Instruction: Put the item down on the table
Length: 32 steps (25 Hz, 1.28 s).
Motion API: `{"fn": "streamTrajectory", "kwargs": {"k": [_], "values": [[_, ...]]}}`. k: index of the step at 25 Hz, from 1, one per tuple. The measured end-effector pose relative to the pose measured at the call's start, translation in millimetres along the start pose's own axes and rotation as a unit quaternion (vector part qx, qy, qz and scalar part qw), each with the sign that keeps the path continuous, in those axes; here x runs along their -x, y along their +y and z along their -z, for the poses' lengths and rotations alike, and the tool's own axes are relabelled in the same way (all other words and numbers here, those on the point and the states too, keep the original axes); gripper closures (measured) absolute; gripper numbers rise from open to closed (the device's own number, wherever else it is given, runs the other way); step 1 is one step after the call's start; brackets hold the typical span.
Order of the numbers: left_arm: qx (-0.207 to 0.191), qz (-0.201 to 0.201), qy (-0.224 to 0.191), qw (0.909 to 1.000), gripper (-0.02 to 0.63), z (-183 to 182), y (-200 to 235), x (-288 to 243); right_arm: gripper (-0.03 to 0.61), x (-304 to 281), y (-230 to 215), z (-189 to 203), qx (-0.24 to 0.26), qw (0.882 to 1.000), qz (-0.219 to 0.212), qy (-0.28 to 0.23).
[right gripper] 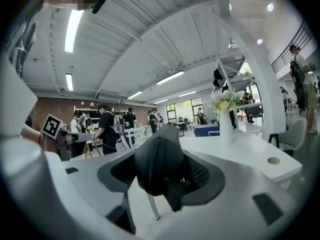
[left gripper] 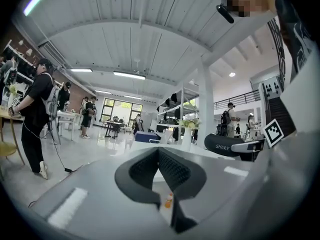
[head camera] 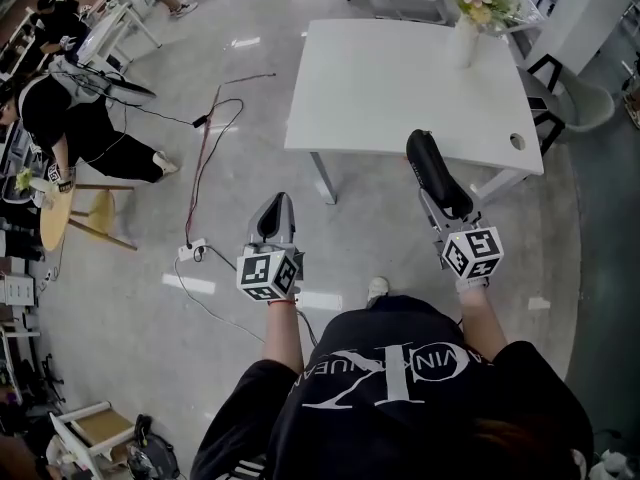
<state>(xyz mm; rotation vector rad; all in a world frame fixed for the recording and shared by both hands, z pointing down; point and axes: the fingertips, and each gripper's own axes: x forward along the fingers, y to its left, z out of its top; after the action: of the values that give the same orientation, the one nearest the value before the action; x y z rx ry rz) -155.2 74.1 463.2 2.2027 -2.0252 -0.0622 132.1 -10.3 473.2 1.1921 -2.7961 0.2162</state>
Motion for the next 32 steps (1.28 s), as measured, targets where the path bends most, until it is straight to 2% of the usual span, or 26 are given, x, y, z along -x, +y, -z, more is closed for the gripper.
{"fn": "streamTrajectory", "kwargs": {"k": [8, 17, 23, 32], "values": [[-0.003, 0.006, -0.011, 0.9999, 0.603, -8, -4, -41, 0.314, -29, -28, -12, 0.006, 1.0, -0.004, -0.008], [-0.001, 0.005, -0.003, 1.0, 0.603, -8, 5, -64, 0.314, -49, -36, -11, 0.001, 1.0, -0.009, 0.0], [0.002, 0.019, 0.012, 0.9998, 0.603, 2, 7, -88, 0.314, -65, -48, -2, -0.008, 1.0, -0.001, 0.012], [-0.002, 0.033, 0.018, 0.9993, 0.603, -11, 42, -153, 0.314, -128, -65, -11, -0.014, 1.0, 0.005, 0.021]]}}
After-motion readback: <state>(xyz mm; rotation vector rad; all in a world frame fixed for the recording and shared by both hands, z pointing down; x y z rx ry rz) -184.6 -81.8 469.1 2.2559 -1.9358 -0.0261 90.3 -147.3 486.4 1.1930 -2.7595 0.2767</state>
